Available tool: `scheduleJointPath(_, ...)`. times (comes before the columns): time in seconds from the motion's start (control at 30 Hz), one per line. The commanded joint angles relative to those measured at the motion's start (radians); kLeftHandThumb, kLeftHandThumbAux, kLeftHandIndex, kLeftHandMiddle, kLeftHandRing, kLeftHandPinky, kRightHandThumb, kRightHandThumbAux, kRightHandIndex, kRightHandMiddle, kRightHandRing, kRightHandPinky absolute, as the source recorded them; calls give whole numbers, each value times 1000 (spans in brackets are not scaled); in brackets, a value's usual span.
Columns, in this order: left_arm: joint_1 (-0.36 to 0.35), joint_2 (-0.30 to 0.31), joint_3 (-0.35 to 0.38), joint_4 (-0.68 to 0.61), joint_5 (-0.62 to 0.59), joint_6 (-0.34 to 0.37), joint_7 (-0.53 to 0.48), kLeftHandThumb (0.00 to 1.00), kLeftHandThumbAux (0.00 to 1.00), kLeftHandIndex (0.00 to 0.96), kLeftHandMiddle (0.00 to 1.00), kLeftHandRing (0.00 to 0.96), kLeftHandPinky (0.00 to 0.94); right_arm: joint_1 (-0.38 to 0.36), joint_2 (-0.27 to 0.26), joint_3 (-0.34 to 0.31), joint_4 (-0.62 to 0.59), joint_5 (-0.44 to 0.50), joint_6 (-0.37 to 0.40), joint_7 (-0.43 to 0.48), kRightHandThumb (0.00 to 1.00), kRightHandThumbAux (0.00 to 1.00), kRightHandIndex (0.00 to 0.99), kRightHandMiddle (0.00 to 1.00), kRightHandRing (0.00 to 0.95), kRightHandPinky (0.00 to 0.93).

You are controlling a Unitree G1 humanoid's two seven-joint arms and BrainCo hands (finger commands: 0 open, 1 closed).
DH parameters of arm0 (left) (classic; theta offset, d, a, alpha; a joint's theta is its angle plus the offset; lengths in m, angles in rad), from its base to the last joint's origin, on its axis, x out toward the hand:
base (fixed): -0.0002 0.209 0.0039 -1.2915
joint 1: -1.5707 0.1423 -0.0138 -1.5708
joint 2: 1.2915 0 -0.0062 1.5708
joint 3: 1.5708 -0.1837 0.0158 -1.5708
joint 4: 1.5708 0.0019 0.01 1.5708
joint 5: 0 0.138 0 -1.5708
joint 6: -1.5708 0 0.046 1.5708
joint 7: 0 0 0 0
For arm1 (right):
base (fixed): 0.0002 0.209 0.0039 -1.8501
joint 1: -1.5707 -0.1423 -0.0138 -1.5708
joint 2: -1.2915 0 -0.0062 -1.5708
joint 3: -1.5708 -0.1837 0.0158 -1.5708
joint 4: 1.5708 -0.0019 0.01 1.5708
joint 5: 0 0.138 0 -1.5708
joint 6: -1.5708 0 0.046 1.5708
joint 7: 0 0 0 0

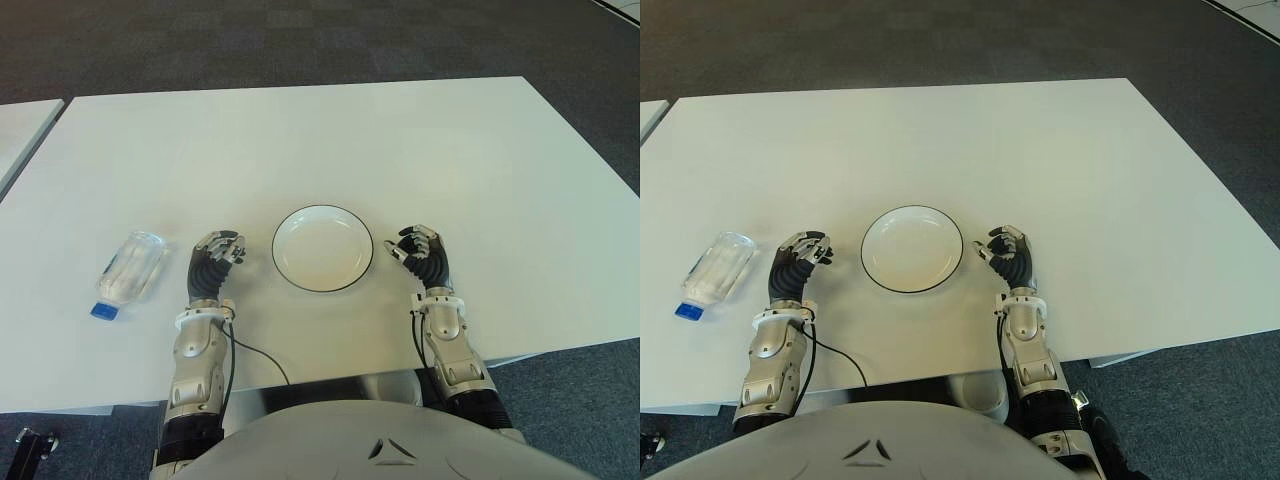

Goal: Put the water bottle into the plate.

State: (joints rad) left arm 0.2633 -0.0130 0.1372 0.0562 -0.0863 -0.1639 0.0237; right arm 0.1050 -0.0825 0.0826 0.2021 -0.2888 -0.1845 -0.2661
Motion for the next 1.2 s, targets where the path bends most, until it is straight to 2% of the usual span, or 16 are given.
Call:
scheduleJointPath(0.03,10,-2,-8,-3,8,16,1,704,714,431,574,553,543,6,3,-4,16,8,9,11,701,733,425,585,565,498)
scheduleJointPath(0.33,9,-6,-7,0,3,9,-1,705,714,431,584,567,565,4,4,-5,17,6,4,14,702,733,425,578,555,473)
scheduleJointPath(0.83,12,-5,-9,-15,14,-6,5,705,713,431,589,570,554,-1,5,-6,24,8,-13,13,702,733,425,569,550,508)
scheduleJointPath(0.97,13,-2,-33,-14,162,-73,102,704,714,431,575,556,527,-2,6,-6,23,8,-12,13,702,733,425,567,549,500)
scheduleJointPath(1.1,66,-9,-83,-126,364,-93,215,703,716,430,557,543,517,-5,7,-3,26,-2,-5,6,702,733,425,561,546,497)
scheduleJointPath(1.2,83,4,-95,-154,449,-102,262,701,718,429,540,532,503,-6,8,-1,26,-5,-4,4,702,733,425,556,543,484)
